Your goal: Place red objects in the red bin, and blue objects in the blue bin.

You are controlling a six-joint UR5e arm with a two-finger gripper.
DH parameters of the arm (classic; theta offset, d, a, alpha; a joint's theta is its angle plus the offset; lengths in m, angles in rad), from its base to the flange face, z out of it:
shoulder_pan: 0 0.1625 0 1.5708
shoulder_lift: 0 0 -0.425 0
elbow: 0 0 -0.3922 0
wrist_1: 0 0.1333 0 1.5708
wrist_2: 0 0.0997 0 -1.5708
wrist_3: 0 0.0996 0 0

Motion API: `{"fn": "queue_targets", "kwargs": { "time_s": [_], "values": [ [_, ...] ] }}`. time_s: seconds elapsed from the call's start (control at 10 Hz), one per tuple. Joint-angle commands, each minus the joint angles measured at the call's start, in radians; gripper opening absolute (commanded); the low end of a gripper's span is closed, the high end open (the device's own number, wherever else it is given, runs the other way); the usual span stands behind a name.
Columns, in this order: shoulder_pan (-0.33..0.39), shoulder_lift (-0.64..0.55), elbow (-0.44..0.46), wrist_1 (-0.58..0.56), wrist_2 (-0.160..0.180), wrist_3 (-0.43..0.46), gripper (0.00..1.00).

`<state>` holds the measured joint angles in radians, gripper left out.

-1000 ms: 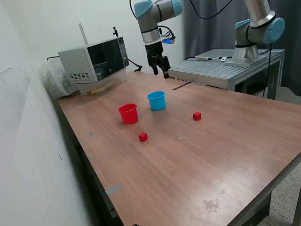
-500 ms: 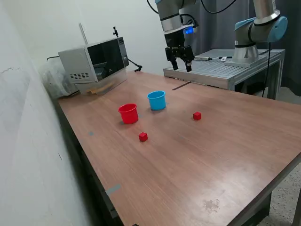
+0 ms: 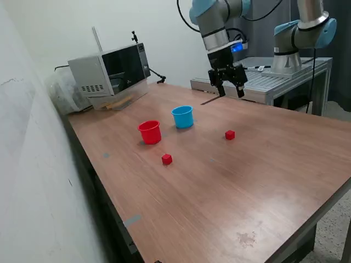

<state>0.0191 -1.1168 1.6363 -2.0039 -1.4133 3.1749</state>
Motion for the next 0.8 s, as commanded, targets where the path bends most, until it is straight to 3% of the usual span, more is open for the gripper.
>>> {"fn": "queue_targets", "kwargs": {
  "time_s": [0.0, 0.1, 0.4, 0.7],
  "values": [
    [0.012, 0.087, -0.001, -0.083, -0.022, 0.007, 1.0],
    [0.012, 0.113, -0.001, -0.113, -0.051, 0.008, 1.0],
    [0.013, 0.179, -0.001, -0.194, -0.097, 0.008, 1.0],
    [0.013, 0.206, 0.0, -0.211, -0.104, 0.008, 1.0]
  ]
}}
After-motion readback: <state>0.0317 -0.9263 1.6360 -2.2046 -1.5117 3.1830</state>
